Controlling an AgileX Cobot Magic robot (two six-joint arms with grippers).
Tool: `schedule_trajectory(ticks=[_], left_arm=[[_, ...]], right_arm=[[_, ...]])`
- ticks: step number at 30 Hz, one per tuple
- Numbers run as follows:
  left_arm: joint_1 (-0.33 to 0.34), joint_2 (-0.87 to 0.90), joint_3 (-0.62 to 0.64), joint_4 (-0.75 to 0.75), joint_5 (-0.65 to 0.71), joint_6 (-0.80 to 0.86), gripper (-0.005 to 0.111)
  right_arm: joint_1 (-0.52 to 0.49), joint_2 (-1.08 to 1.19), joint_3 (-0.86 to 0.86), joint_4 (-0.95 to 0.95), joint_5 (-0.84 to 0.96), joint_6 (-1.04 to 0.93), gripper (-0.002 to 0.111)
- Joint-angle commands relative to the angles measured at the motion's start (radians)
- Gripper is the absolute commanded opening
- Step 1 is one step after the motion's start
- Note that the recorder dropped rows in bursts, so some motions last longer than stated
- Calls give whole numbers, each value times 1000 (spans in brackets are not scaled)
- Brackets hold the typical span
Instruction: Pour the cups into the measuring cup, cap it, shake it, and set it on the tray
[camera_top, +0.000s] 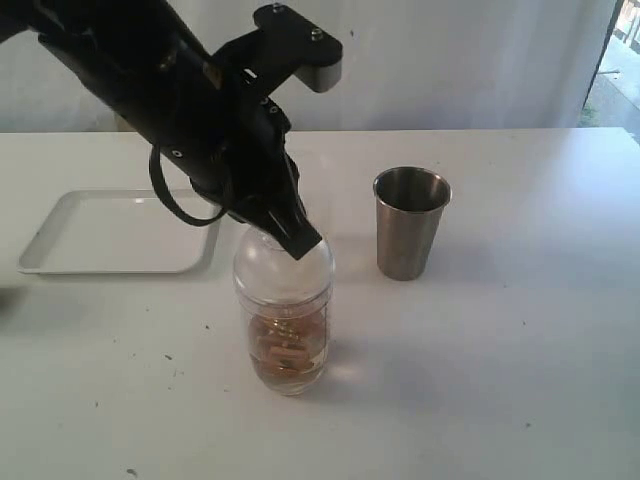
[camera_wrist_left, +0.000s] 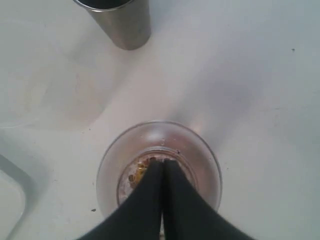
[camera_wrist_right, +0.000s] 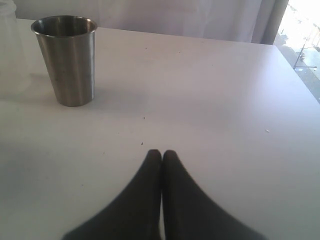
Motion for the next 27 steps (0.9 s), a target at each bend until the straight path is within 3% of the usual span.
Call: schedule_trajectory(ticks=[1, 8, 17, 27], left_arm=[[-3, -8, 6, -25, -2, 7, 0], [-3, -8, 6, -20, 97, 9, 0], [-3, -6, 6, -17, 37, 9, 0], [-3, 64, 6, -7, 112, 16, 0]], right_arm=[[-4, -5, 5, 7, -8, 3, 0], [-4, -5, 5, 0, -8, 37, 0], [-4, -5, 5, 0, -8, 37, 0], [-4, -5, 5, 0, -8, 37, 0]])
